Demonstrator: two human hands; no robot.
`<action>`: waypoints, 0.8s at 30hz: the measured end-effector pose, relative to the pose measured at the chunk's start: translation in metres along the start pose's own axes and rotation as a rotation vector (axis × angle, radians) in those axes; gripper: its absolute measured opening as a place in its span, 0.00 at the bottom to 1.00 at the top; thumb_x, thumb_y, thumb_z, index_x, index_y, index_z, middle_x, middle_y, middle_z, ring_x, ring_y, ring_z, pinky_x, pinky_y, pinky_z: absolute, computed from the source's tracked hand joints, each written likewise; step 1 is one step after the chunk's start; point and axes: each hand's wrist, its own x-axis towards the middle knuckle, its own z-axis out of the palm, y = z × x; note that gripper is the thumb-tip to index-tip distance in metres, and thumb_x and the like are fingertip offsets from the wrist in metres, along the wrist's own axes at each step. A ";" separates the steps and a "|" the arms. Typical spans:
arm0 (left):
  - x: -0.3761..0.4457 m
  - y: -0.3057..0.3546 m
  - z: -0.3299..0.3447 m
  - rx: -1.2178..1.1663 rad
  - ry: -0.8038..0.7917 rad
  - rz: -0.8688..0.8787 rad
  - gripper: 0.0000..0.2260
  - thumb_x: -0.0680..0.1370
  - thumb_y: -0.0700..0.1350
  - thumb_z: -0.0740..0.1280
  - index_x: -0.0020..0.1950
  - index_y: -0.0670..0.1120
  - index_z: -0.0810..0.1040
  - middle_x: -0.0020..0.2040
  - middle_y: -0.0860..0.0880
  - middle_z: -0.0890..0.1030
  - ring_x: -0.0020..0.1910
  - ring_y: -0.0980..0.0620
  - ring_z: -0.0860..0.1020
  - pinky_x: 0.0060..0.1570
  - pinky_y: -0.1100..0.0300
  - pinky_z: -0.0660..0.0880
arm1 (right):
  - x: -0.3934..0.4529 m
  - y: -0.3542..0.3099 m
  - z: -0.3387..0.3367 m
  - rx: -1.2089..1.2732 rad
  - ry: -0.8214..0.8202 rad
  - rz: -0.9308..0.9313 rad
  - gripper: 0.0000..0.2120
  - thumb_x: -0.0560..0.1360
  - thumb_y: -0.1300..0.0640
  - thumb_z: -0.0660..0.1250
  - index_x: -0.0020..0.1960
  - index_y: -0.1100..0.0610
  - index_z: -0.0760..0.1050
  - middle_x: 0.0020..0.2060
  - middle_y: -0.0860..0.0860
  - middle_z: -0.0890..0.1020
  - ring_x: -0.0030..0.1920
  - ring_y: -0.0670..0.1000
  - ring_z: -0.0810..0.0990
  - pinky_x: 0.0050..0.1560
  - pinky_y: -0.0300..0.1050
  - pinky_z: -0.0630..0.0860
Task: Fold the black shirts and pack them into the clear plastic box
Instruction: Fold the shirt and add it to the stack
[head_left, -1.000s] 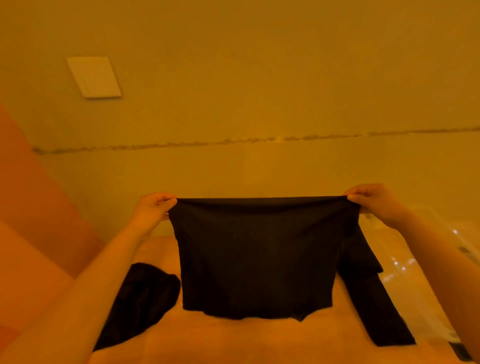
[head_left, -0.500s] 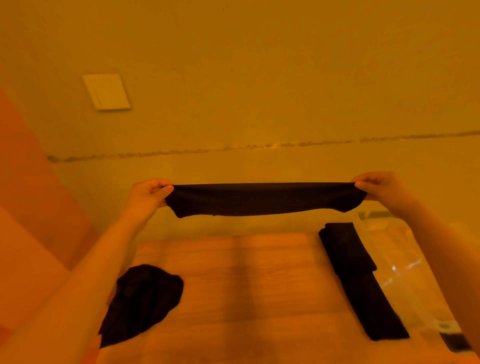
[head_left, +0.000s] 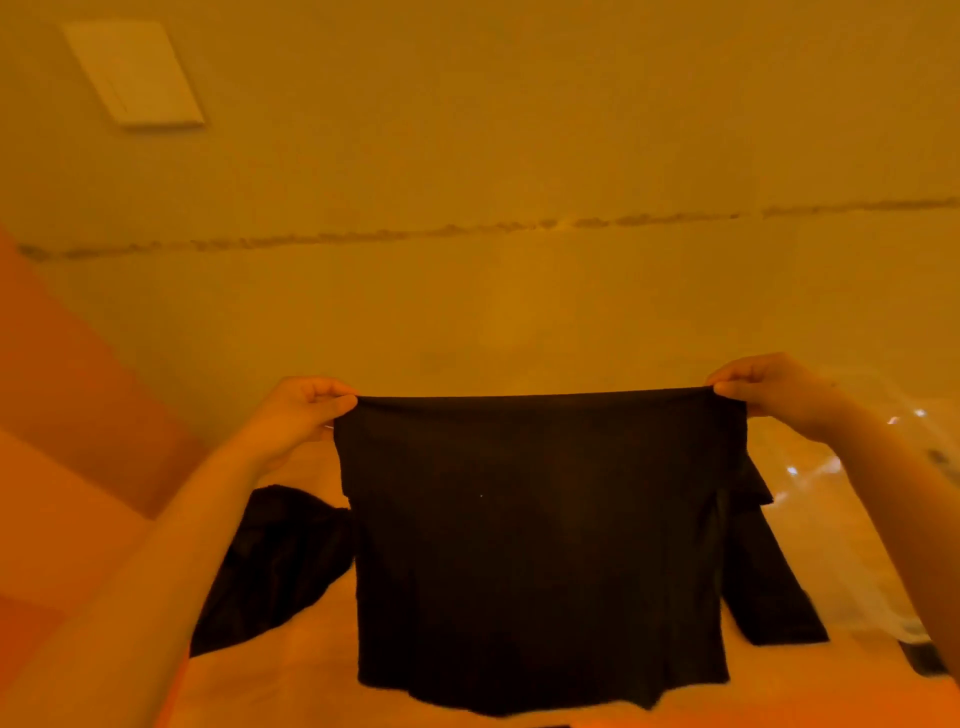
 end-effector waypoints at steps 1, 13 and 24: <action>0.017 -0.009 0.008 0.016 -0.003 -0.051 0.06 0.78 0.36 0.63 0.44 0.45 0.77 0.33 0.54 0.81 0.38 0.55 0.77 0.34 0.68 0.74 | 0.023 0.011 0.009 -0.019 -0.024 0.035 0.10 0.76 0.69 0.62 0.42 0.58 0.78 0.34 0.51 0.82 0.36 0.47 0.80 0.32 0.32 0.77; 0.106 -0.140 0.139 0.787 0.155 0.081 0.20 0.81 0.47 0.57 0.72 0.43 0.64 0.73 0.43 0.63 0.73 0.45 0.61 0.70 0.52 0.58 | 0.147 0.118 0.159 -0.504 0.150 -0.082 0.20 0.79 0.58 0.59 0.69 0.61 0.67 0.68 0.59 0.70 0.69 0.58 0.67 0.69 0.53 0.64; 0.069 -0.159 0.152 1.012 0.118 -0.074 0.26 0.82 0.52 0.51 0.77 0.45 0.47 0.77 0.44 0.45 0.76 0.46 0.43 0.72 0.49 0.43 | 0.079 0.156 0.170 -0.678 -0.070 -0.019 0.31 0.79 0.47 0.53 0.75 0.56 0.44 0.75 0.50 0.44 0.73 0.47 0.38 0.74 0.49 0.43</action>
